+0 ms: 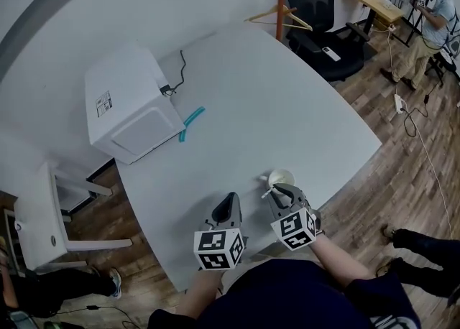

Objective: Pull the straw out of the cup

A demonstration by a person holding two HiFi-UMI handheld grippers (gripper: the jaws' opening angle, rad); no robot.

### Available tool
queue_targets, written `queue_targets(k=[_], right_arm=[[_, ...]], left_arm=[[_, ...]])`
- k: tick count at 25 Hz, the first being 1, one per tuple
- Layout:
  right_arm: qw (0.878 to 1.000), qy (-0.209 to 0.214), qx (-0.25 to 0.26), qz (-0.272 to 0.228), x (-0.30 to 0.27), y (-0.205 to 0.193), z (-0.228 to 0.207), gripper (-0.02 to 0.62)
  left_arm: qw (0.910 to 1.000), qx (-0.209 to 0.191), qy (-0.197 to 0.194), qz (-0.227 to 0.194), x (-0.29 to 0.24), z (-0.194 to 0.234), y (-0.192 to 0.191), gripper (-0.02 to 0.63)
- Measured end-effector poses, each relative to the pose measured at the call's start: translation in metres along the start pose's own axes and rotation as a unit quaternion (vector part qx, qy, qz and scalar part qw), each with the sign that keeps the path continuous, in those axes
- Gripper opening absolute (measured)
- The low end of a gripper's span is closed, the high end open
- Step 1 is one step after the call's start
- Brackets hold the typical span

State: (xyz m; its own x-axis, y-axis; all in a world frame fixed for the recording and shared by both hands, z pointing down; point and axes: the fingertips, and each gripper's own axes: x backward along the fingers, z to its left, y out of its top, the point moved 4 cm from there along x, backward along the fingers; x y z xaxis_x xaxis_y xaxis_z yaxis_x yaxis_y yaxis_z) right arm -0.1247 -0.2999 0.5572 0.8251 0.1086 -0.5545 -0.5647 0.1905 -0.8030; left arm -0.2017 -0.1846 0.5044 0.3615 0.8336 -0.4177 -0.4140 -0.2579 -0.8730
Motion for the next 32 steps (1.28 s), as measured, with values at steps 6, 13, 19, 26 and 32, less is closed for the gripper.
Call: queue_targets(k=[6, 13, 19, 26, 32], right_arm=[[1.000, -0.017, 0.014, -0.013, 0.002, 0.003, -0.008, 0.054], [0.998, -0.048, 0.007, -0.026, 0.012, 0.005, -0.019, 0.043], [0.998, -0.062, 0.005, -0.031, 0.019, 0.007, -0.019, 0.041], [0.995, -0.087, -0.013, -0.048, 0.033, 0.016, -0.019, 0.041], [0.989, -0.124, -0.031, -0.075, 0.057, 0.034, -0.016, 0.041]], left_arm=[[1.0000, 0.001, 0.000, -0.001, -0.005, -0.003, -0.001, 0.012], [0.9999, -0.003, -0.012, -0.004, -0.006, -0.010, -0.001, 0.012], [0.9998, -0.006, -0.019, -0.007, -0.002, -0.012, -0.002, 0.012], [0.9992, -0.012, -0.037, -0.007, 0.004, -0.014, -0.003, 0.012], [0.9978, -0.025, -0.062, -0.003, 0.013, -0.016, -0.001, 0.012]])
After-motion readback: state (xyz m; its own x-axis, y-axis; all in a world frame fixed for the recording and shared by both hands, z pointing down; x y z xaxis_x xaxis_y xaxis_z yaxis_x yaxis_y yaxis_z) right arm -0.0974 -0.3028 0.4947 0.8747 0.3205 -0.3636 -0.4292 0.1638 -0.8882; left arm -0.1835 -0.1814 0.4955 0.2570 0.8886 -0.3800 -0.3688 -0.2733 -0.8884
